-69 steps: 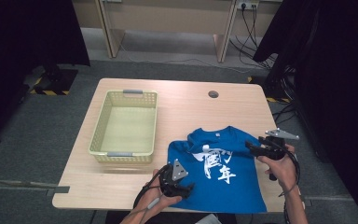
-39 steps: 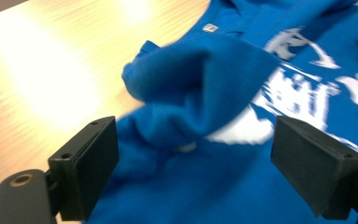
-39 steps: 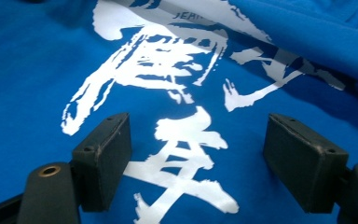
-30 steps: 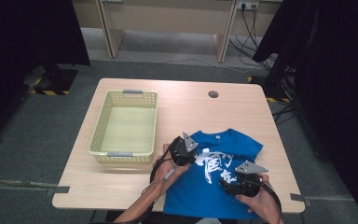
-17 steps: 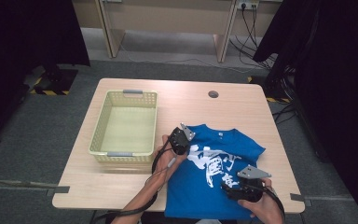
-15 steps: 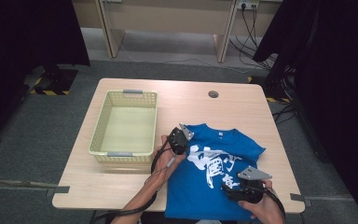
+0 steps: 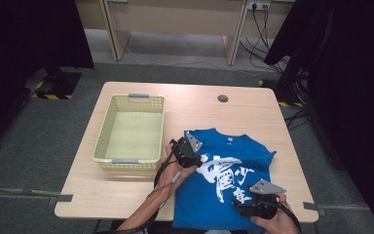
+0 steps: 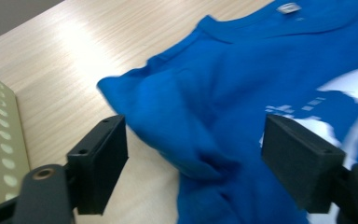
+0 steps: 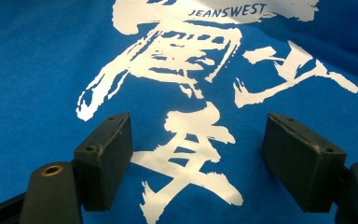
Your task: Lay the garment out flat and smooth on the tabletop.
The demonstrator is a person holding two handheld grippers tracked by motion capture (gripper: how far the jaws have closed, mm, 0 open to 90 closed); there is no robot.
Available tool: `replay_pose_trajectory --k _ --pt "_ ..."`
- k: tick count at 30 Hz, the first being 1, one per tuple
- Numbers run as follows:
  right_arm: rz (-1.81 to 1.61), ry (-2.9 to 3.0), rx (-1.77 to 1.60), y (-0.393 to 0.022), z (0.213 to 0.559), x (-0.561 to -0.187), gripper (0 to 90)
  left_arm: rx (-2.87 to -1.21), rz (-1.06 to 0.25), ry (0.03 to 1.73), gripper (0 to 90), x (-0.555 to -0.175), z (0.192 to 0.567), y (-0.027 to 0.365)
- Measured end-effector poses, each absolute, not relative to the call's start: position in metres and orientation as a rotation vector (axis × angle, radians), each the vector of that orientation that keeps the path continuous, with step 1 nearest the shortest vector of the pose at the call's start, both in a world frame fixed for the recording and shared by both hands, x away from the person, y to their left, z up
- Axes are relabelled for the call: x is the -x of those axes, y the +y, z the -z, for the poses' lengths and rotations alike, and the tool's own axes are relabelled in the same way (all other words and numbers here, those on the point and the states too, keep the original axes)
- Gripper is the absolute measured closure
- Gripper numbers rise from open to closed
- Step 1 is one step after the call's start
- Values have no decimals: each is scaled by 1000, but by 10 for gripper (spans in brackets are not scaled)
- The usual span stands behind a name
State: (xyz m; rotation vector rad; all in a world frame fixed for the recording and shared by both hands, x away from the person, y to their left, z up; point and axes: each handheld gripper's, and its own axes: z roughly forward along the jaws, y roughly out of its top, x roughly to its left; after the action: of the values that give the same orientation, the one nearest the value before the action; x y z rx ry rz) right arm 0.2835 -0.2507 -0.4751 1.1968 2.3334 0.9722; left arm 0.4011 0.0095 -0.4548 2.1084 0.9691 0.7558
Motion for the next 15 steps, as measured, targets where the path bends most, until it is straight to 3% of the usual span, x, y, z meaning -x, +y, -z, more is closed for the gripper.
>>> replay_pose_trajectory --k 8,15 --pt "-983 2294 -1237 -259 471 -289 242 -2092 -731 856 168 -362 447 10" --pt "-926 2123 -1297 -279 461 -316 245 -2192 -544 818 178 -349 468 3"
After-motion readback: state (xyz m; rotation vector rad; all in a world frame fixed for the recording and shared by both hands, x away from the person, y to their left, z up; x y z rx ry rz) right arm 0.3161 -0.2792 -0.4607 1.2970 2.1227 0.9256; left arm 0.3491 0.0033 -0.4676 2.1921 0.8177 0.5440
